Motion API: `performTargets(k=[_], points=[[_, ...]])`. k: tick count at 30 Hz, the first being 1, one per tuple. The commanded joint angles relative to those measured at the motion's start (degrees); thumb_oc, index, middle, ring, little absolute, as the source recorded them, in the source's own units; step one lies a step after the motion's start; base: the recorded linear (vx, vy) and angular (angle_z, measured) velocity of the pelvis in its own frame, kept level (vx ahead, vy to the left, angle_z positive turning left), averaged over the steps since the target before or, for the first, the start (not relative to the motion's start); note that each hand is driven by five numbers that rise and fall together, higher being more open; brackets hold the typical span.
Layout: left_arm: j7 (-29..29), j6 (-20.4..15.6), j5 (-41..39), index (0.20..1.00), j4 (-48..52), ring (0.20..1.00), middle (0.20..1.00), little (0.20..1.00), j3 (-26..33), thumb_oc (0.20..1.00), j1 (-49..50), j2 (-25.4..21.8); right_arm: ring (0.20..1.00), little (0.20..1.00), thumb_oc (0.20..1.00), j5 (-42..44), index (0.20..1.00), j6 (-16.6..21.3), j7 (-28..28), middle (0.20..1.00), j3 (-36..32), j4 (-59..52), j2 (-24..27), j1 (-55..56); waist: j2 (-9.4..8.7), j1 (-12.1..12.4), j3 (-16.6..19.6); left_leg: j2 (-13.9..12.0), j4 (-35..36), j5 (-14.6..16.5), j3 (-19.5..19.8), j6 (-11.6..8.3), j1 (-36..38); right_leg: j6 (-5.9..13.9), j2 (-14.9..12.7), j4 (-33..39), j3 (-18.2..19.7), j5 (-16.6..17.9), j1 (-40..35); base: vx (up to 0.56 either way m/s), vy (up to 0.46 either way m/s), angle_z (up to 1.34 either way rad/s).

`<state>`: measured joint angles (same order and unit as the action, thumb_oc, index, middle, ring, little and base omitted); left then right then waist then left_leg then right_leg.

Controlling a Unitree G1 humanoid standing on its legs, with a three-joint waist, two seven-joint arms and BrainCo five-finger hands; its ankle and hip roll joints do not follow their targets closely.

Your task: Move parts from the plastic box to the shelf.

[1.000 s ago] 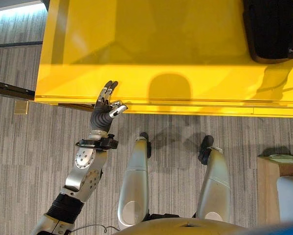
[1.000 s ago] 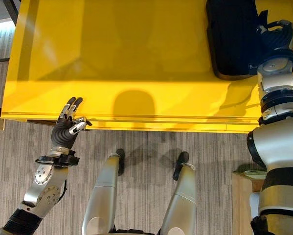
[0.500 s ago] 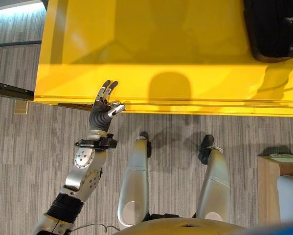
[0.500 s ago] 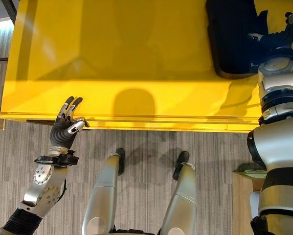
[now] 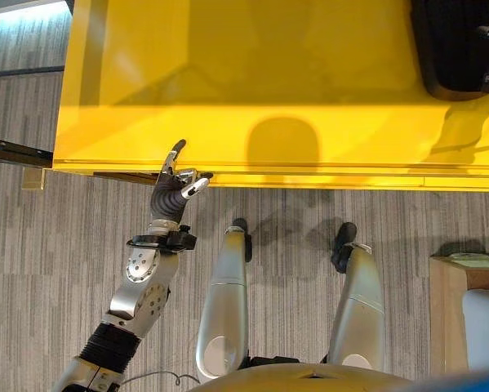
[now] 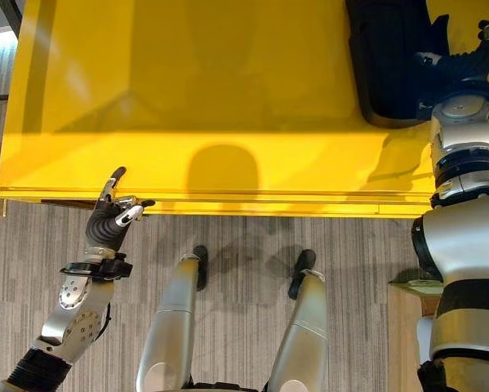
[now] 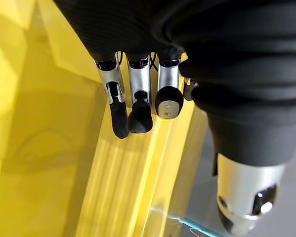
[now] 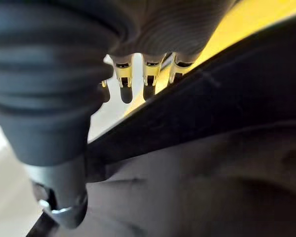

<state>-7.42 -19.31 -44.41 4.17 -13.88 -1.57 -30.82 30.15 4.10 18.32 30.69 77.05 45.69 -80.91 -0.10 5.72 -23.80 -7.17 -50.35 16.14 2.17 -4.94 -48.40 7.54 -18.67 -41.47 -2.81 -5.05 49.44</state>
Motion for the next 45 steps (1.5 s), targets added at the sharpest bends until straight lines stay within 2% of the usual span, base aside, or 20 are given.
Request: performTargets(k=[1, 12, 26, 36, 43, 45], points=[[-0.7, 2.3, -1.6, 1.0, -3.4, 1.0, 1.0, 1.0, -2.1, 1.0, 1.4, -0.9, 1.0, 1.0, 1.0, 1.5, 1.0, 2.8, 0.8, 1.0, -0.5, -1.6, -0.1, -0.7, -0.22, -0.2, -2.3, -1.6, 4.8, -3.3, 4.5, -1.84, -0.7, -1.62, 1.0, -6.7, -0.8, -9.2, -3.2, 0.0, 0.0, 0.0], [-0.7, 2.6, -2.1, 1.0, -3.5, 1.0, 1.0, 1.0, -2.3, 1.0, 1.2, -0.7, 1.0, 1.0, 1.0, 8.6, 1.0, 4.4, -0.8, 1.0, -3.2, -5.8, -2.5, 2.1, -0.62, -0.4, -2.6, -1.6, 4.8, -3.3, 4.6, -1.74, -0.6, -1.72, 1.1, -6.5, -0.9, -9.2, -3.5, 0.0, -0.001, -0.01], [-0.9, 3.2, -2.0, 1.0, -3.8, 1.0, 1.0, 1.0, -2.5, 1.0, 0.4, -0.8, 1.0, 1.0, 1.0, 12.1, 1.0, 4.8, -1.0, 1.0, -5.9, -8.7, -4.2, 4.9, -1.27, -0.4, -2.8, -1.4, 5.1, -3.2, 4.8, -1.66, 0.5, -1.68, 1.0, -5.6, -1.4, -9.2, -5.4, 0.0, 0.0, 0.0], [-1.7, 2.5, -1.7, 1.0, -3.2, 1.0, 1.0, 1.0, -1.8, 1.0, 0.8, -1.3, 1.0, 1.0, 1.0, 5.3, 1.0, 5.5, 3.2, 1.0, -2.1, -11.4, 0.8, -0.4, -1.57, -0.5, -2.7, -1.4, 4.8, -3.1, 4.8, -1.65, -0.1, -1.57, 0.9, -5.9, -1.3, -9.1, -4.8, 0.0, 0.0, 0.0], [-1.5, 1.8, -1.1, 1.0, -2.9, 1.0, 1.0, 1.0, -0.1, 1.0, 2.1, -1.5, 1.0, 1.0, 1.0, -5.0, 1.0, 6.9, 8.4, 1.0, 1.3, -24.9, 10.6, -4.4, -2.19, -1.4, -1.7, -1.6, 5.2, -3.1, 4.9, -1.82, -0.1, -1.3, 1.1, -5.6, -1.1, -9.1, -4.6, 0.0, 0.0, 0.0], [-1.4, 1.6, -1.1, 1.0, -2.9, 1.0, 1.0, 1.0, 0.1, 1.0, 2.2, -1.5, 1.0, 1.0, 1.0, -5.3, 1.0, 7.1, 8.6, 1.0, 1.1, -26.4, 11.4, -4.6, -2.21, -1.4, -1.5, -1.7, 5.2, -3.1, 4.9, -1.85, -0.1, -1.3, 1.1, -5.6, -1.1, -9.1, -4.6, 0.0, 0.0, 0.0]])
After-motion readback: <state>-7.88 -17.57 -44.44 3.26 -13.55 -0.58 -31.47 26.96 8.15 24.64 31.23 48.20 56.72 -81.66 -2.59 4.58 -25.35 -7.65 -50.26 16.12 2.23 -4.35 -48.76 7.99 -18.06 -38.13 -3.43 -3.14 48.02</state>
